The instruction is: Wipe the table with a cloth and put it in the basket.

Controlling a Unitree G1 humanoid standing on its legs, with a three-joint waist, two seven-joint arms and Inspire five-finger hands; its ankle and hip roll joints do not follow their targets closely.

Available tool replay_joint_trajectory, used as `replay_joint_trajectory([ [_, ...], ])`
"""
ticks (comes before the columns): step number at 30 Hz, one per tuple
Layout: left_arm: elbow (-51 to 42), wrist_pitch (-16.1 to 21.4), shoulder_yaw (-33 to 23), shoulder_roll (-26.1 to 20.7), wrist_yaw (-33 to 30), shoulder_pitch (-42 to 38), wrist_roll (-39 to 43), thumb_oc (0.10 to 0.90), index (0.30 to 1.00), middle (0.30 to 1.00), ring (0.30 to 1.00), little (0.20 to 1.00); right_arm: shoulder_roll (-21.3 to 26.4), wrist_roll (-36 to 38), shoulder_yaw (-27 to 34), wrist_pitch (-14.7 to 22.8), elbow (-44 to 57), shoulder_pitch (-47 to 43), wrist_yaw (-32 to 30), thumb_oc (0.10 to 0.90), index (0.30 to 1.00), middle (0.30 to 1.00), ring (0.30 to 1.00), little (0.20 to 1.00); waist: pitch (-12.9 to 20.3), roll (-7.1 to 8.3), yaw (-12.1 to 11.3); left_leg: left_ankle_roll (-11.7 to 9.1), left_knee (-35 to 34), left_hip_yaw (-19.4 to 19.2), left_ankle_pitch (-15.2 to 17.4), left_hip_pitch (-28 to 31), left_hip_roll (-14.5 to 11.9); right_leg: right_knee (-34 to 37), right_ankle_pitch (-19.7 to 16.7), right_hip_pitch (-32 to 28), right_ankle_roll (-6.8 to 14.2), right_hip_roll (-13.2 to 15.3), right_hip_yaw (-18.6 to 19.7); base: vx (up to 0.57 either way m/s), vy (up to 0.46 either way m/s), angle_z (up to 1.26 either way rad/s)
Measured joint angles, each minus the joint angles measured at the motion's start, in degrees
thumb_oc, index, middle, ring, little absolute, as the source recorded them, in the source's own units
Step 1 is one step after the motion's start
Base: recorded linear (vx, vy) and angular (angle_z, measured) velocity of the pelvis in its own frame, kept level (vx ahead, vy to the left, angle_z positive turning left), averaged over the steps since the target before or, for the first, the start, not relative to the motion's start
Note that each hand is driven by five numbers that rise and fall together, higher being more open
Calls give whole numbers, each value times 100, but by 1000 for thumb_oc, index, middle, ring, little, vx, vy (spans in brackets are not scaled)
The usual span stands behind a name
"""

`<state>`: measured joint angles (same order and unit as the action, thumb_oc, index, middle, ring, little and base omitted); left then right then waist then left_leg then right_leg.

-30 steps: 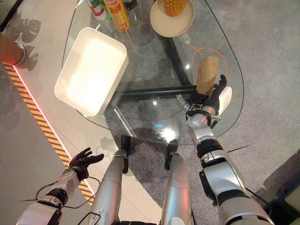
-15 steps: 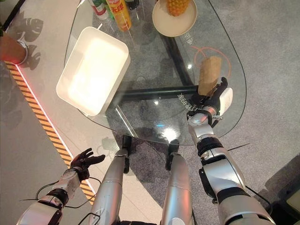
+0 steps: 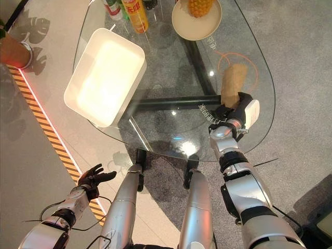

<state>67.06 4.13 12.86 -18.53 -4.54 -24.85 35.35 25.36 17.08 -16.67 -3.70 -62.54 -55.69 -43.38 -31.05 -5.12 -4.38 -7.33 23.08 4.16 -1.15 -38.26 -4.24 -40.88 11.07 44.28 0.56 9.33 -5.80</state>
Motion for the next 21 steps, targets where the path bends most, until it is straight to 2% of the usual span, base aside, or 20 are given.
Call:
replay_joint_trajectory([
  [21, -2, 0, 8, 0, 0, -35, 0, 800, 900, 900, 900, 900, -19, -67, -52, -28, 34, -16, 67, 100, 300, 300, 300, 200, 0, -1, 9, -21, 0, 28, -14, -103, -1, -1, 2, 80, -2, 0, -25, 0, 0, 0],
])
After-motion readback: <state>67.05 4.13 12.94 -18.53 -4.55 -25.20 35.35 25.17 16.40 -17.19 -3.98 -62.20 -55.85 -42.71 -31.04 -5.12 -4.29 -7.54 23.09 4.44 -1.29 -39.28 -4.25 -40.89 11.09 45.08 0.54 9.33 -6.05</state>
